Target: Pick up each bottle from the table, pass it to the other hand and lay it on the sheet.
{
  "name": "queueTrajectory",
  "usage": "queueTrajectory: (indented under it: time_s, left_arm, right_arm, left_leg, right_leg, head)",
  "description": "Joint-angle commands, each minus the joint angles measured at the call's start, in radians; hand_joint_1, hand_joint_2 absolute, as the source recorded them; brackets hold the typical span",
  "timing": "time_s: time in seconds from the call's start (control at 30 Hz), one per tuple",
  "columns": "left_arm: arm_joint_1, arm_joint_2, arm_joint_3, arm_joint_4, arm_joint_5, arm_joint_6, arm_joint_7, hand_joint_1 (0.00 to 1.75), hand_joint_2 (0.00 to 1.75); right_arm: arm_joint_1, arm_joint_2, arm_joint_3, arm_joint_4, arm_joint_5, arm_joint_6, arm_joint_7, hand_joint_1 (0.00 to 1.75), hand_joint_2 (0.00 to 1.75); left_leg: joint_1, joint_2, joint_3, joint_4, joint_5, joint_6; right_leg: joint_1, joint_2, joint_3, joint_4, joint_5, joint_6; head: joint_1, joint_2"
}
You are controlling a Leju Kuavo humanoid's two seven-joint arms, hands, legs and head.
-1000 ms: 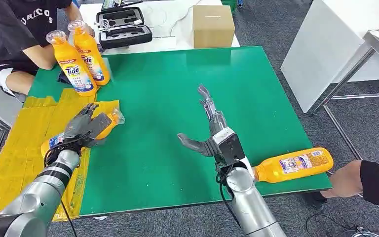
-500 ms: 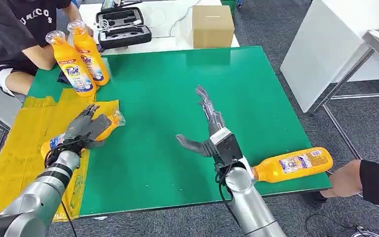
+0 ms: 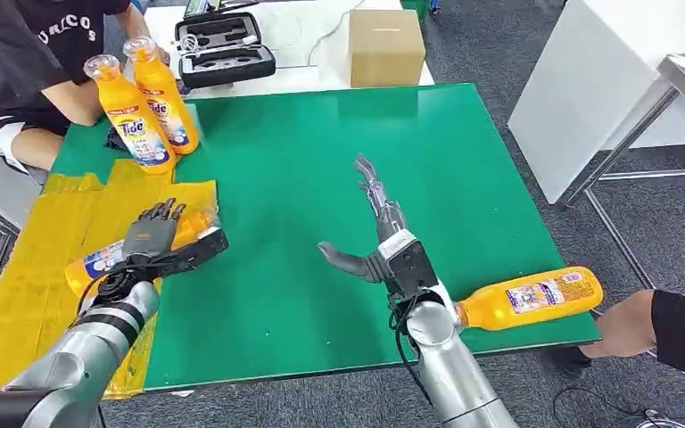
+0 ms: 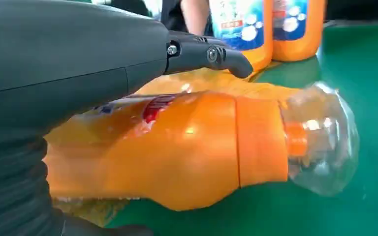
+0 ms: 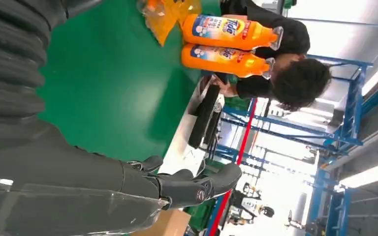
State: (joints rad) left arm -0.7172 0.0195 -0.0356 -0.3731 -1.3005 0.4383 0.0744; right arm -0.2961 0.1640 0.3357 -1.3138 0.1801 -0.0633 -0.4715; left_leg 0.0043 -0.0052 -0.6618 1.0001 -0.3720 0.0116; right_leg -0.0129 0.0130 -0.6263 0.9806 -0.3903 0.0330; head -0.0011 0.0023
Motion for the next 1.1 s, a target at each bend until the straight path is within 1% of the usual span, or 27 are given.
queueTrajectory:
  time_s: [0.03, 0.07, 0.13, 0.17, 0.23, 0.27, 0.3, 0.33, 0.37, 0.4, 0.43, 0.47, 0.5, 0.57, 0.6, 0.63, 0.67, 0.7, 0.73, 0.77, 0.8, 0.87, 0.9, 0.97, 1.0, 1.03, 1.1]
  left_arm:
    - [-0.034, 0.016, -0.106, 0.078, -0.013, -0.013, 0.021, 0.0, 1.75]
    - [-0.036, 0.019, -0.133, 0.08, -0.052, -0.034, 0.047, 0.0, 1.75]
    - [-0.042, 0.013, -0.155, 0.077, -0.085, -0.059, 0.069, 0.0, 1.75]
    - [-0.041, 0.01, -0.158, 0.073, -0.095, -0.059, 0.077, 0.0, 1.75]
    - [-0.037, 0.005, -0.147, 0.065, -0.096, -0.041, 0.072, 0.0, 1.75]
    - [-0.033, 0.004, -0.135, 0.057, -0.092, -0.001, 0.06, 0.0, 1.75]
    - [-0.023, -0.001, -0.092, 0.033, -0.053, 0.087, 0.025, 0.0, 1.75]
    - [-0.018, -0.003, -0.07, 0.023, -0.026, 0.117, -0.005, 0.0, 1.75]
    - [-0.011, -0.019, -0.005, 0.001, 0.067, 0.146, -0.108, 0.0, 1.75]
    - [-0.009, -0.029, 0.033, -0.011, 0.128, 0.136, -0.173, 0.0, 1.75]
    - [-0.008, -0.037, 0.069, -0.025, 0.19, 0.11, -0.242, 0.0, 1.75]
    - [-0.01, -0.038, 0.068, -0.026, 0.19, 0.107, -0.242, 0.0, 1.75]
    - [-0.001, -0.052, 0.11, -0.061, 0.27, 0.081, -0.324, 0.0, 1.75]
    - [0.014, -0.065, 0.16, -0.12, 0.399, 0.024, -0.444, 0.0, 1.75]
    - [0.023, -0.068, 0.168, -0.151, 0.437, 0.015, -0.468, 0.0, 1.75]
    - [0.04, -0.068, 0.169, -0.198, 0.492, -0.012, -0.496, 0.0, 1.75]
    - [0.055, -0.068, 0.168, -0.236, 0.528, -0.019, -0.508, 0.0, 1.75]
    - [0.055, -0.068, 0.168, -0.236, 0.528, -0.019, -0.508, 0.0, 1.75]
    - [0.061, -0.065, 0.162, -0.248, 0.535, -0.024, -0.506, 0.0, 1.75]
    - [0.061, -0.065, 0.162, -0.248, 0.535, -0.024, -0.506, 0.0, 1.75]
    - [0.061, -0.065, 0.162, -0.248, 0.535, -0.024, -0.506, 0.0, 1.75]
    - [0.063, -0.064, 0.159, -0.249, 0.539, -0.024, -0.507, 0.0, 1.75]
    - [0.063, -0.064, 0.159, -0.249, 0.539, -0.024, -0.507, 0.0, 1.75]
    - [0.063, -0.064, 0.159, -0.249, 0.539, -0.024, -0.507, 0.0, 1.75]
    - [0.065, -0.066, 0.161, -0.253, 0.545, -0.011, -0.512, 0.0, 1.75]
    - [0.076, -0.07, 0.164, -0.274, 0.57, 0.043, -0.538, 0.0, 1.75]
    - [0.106, -0.072, 0.156, -0.336, 0.61, 0.056, -0.552, 0.0, 1.75]
  right_arm:
    - [-0.015, -0.016, -0.003, 0.042, 0.001, -0.003, 0.006, 0.0, 1.75]
    - [-0.014, -0.014, -0.005, 0.041, 0.005, -0.003, 0.009, 0.0, 1.75]
    - [-0.008, -0.013, -0.01, 0.035, 0.01, -0.003, 0.012, 0.0, 1.75]
    - [-0.006, -0.011, -0.012, 0.032, 0.013, -0.003, 0.014, 0.0, 1.75]
    - [-0.001, -0.008, -0.016, 0.03, 0.019, -0.002, 0.017, 0.0, 1.75]
    - [0.0, -0.007, -0.017, 0.031, 0.022, -0.001, 0.018, 0.0, 1.75]
    - [0.002, -0.006, -0.017, 0.034, 0.025, -0.001, 0.018, 0.0, 1.75]
    - [0.002, -0.006, -0.017, 0.035, 0.027, -0.003, 0.018, 0.0, 1.75]
    - [0.007, -0.005, -0.017, 0.037, 0.029, -0.009, 0.018, 0.0, 1.75]
    - [0.009, -0.005, -0.018, 0.038, 0.03, -0.014, 0.017, 0.0, 1.75]
    - [0.012, -0.006, -0.02, 0.041, 0.031, -0.018, 0.015, 0.0, 1.75]
    - [0.012, -0.006, -0.02, 0.041, 0.031, -0.018, 0.015, 0.0, 1.75]
    - [0.012, -0.005, -0.024, 0.044, 0.032, -0.02, 0.013, 0.0, 1.75]
    - [0.015, -0.006, -0.031, 0.049, 0.033, -0.025, 0.009, 0.0, 1.75]
    - [0.016, -0.006, -0.034, 0.051, 0.033, -0.026, 0.007, 0.0, 1.75]
    - [0.019, -0.007, -0.037, 0.051, 0.034, -0.028, 0.004, 0.0, 1.75]
    - [0.022, -0.007, -0.04, 0.051, 0.034, -0.029, 0.002, 0.0, 1.75]
    - [0.022, -0.007, -0.04, 0.051, 0.034, -0.029, 0.002, 0.0, 1.75]
    - [0.024, -0.008, -0.041, 0.051, 0.034, -0.029, 0.001, 0.0, 1.75]
    - [0.024, -0.008, -0.041, 0.051, 0.034, -0.029, 0.001, 0.0, 1.75]
    - [0.024, -0.008, -0.041, 0.051, 0.034, -0.029, 0.001, 0.0, 1.75]
    - [0.024, -0.007, -0.041, 0.05, 0.034, -0.029, 0.001, 0.0, 1.75]
    - [0.024, -0.007, -0.041, 0.05, 0.034, -0.029, 0.001, 0.0, 1.75]
    - [0.024, -0.007, -0.041, 0.05, 0.034, -0.029, 0.001, 0.0, 1.75]
    - [0.023, -0.007, -0.041, 0.05, 0.034, -0.029, 0.0, 0.0, 1.75]
    - [0.025, -0.006, -0.041, 0.049, 0.034, -0.032, -0.001, 0.0, 1.75]
    - [0.034, -0.009, -0.041, 0.043, 0.039, -0.046, -0.004, 0.0, 1.75]
  left_leg:
    - [0.0, 0.002, 0.003, 0.0, -0.001, 0.0]
    - [0.0, 0.002, 0.005, 0.0, -0.002, -0.001]
    - [0.0, 0.001, 0.003, 0.0, -0.001, 0.0]
    - [0.0, 0.001, 0.005, 0.0, -0.002, -0.001]
    - [0.0, 0.001, 0.004, 0.0, -0.001, 0.0]
    - [0.0, 0.001, 0.007, 0.0, -0.002, -0.001]
    - [0.0, 0.002, 0.006, -0.001, -0.001, -0.001]
    - [0.0, 0.002, 0.004, -0.001, -0.001, 0.0]
    - [0.0, 0.002, 0.006, 0.0, -0.002, -0.001]
    - [0.0, 0.003, 0.009, 0.0, -0.004, -0.001]
    - [0.0, 0.001, 0.005, 0.0, -0.002, -0.001]
    - [0.0, 0.0, 0.003, 0.0, -0.001, 0.0]
    - [0.001, 0.0, 0.006, 0.001, -0.003, -0.001]
    - [0.0, 0.0, 0.004, 0.0, -0.002, 0.0]
    - [0.0, -0.001, 0.006, 0.001, -0.003, -0.001]
    - [0.001, 0.0, 0.005, 0.001, -0.002, 0.0]
    - [0.0, 0.0, 0.003, 0.0, -0.001, 0.0]
    - [0.001, 0.001, 0.005, 0.001, -0.002, 0.0]
    - [0.0, 0.0, 0.003, 0.0, -0.002, 0.0]
    - [0.0, 0.001, 0.002, 0.0, -0.001, 0.0]
    - [0.0, 0.001, 0.005, 0.001, -0.003, -0.001]
    - [0.0, 0.002, 0.003, 0.0, -0.001, 0.0]
    - [0.0, 0.001, 0.005, 0.0, -0.002, -0.001]
    - [0.0, 0.001, 0.003, 0.0, -0.001, -0.001]
    - [0.0, 0.001, 0.005, 0.001, -0.002, -0.001]
    - [0.0, 0.001, 0.003, 0.0, -0.001, -0.001]
    - [0.0, 0.001, 0.002, 0.0, -0.001, 0.0]
  right_leg:
    - [0.0, 0.001, 0.003, -0.001, 0.0, -0.001]
    - [0.0, 0.0, 0.005, 0.0, -0.001, -0.001]
    - [0.0, -0.001, 0.002, 0.0, -0.001, -0.001]
    - [0.001, -0.002, 0.005, 0.0, -0.002, -0.001]
    - [0.0, -0.001, 0.003, -0.001, -0.001, -0.001]
    - [0.001, -0.001, 0.006, 0.0, -0.002, -0.001]
    - [0.0, 0.0, 0.005, -0.001, -0.001, -0.001]
    - [0.0, 0.0, 0.003, -0.001, 0.0, -0.001]
    - [0.001, 0.0, 0.005, -0.001, -0.001, -0.001]
    - [0.001, 0.0, 0.008, 0.0, -0.003, -0.002]
    - [0.001, -0.001, 0.005, 0.0, -0.002, -0.001]
    - [0.001, -0.002, 0.003, 0.0, -0.001, -0.001]
    - [0.001, -0.003, 0.006, 0.0, -0.003, -0.001]
    - [0.001, -0.002, 0.004, 0.0, -0.002, -0.001]
    - [0.001, -0.003, 0.006, 0.0, -0.003, -0.001]
    - [0.001, -0.002, 0.005, 0.0, -0.002, -0.001]
    - [0.001, -0.002, 0.003, -0.001, -0.001, -0.001]
    - [0.001, -0.002, 0.005, -0.001, -0.002, -0.001]
    - [0.001, -0.001, 0.003, -0.001, -0.001, -0.001]
    - [0.0, -0.001, 0.002, -0.001, -0.001, -0.001]
    - [0.001, -0.002, 0.005, 0.0, -0.003, -0.001]
    - [0.0, 0.0, 0.002, -0.001, -0.001, -0.001]
    - [0.001, -0.001, 0.004, 0.0, -0.002, -0.001]
    - [0.0, -0.001, 0.002, 0.0, -0.001, -0.001]
    - [0.001, -0.002, 0.004, 0.0, -0.002, -0.001]
    - [0.001, -0.001, 0.002, -0.001, -0.001, -0.001]
    - [0.001, -0.001, 0.001, -0.001, -0.001, 0.0]
  head:
    - [-0.001, 0.0]
    - [0.0, 0.0]
    - [0.0, 0.0]
    - [0.0, 0.0]
    - [0.0, 0.0]
    - [0.0, 0.0]
    - [0.0, 0.0]
    - [0.0, 0.0]
    - [0.0, 0.0]
    - [0.0, 0.0]
    - [0.0, 0.0]
    - [0.0, 0.0]
    - [0.0, 0.0]
    - [0.0, 0.0]
    - [0.0, 0.0]
    - [0.0, 0.0]
    - [0.0, 0.0]
    - [0.0, 0.0]
    - [0.0, 0.0]
    - [0.0, 0.0]
    - [0.0, 0.0]
    - [0.0, 0.0]
    - [0.0, 0.0]
    - [0.0, 0.0]
    - [0.0, 0.0]
    - [0.0, 0.0]
    - [0.0, 0.0]
